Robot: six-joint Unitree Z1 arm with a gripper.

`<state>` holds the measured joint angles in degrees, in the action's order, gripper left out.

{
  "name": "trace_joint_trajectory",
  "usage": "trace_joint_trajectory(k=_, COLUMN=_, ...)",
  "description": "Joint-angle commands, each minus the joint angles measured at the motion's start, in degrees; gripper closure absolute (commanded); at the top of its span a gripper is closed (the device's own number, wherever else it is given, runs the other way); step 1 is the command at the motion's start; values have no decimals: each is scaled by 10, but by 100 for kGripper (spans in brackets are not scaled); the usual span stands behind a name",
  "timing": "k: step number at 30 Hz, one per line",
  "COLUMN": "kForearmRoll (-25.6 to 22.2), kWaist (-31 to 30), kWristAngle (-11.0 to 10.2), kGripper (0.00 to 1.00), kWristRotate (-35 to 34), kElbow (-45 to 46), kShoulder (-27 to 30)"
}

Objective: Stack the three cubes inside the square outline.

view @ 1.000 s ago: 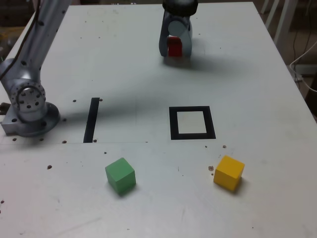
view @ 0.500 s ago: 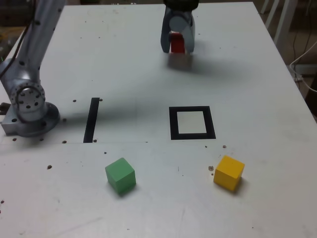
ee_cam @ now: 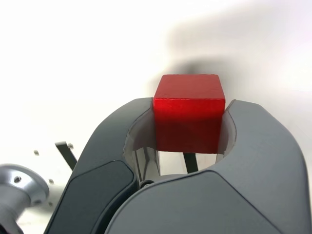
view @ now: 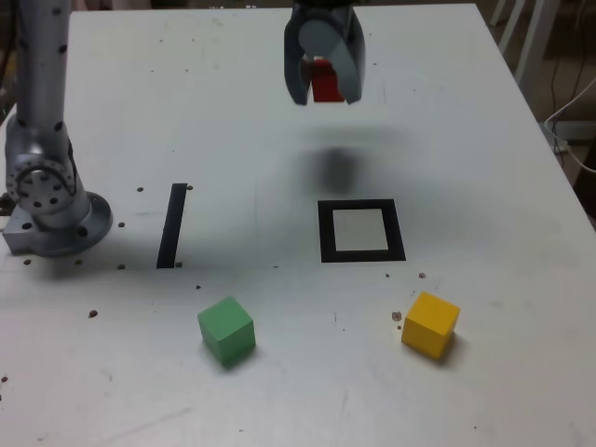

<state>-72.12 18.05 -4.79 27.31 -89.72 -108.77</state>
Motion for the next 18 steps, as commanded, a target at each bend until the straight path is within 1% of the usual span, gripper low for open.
trace_joint_trajectory(k=1, kForearmRoll=-2, kWaist=-18, kWristAngle=5, kGripper=63, kWristRotate=-19, kElbow=8, kShoulder=8)
trace_joint_trajectory(k=4, kForearmRoll=-2, kWaist=-43, kWristAngle=9, kGripper=63, kWristRotate=-52, kElbow=21, kShoulder=17)
trace_joint_trajectory(k=8, kForearmRoll=0, kWaist=-82, kWristAngle=0, kGripper=63, kWristRotate=-103, kElbow=31, kShoulder=28)
trace_joint_trajectory(k=12, kForearmRoll=-1, kWaist=-131, kWristAngle=-9, kGripper=63, kWristRotate=-168, kElbow=35, kShoulder=32)
trace_joint_trajectory(k=18, kForearmRoll=-1, kWaist=-199, kWristAngle=-9, kGripper=63, kWristRotate=-249, kElbow=40, kShoulder=23)
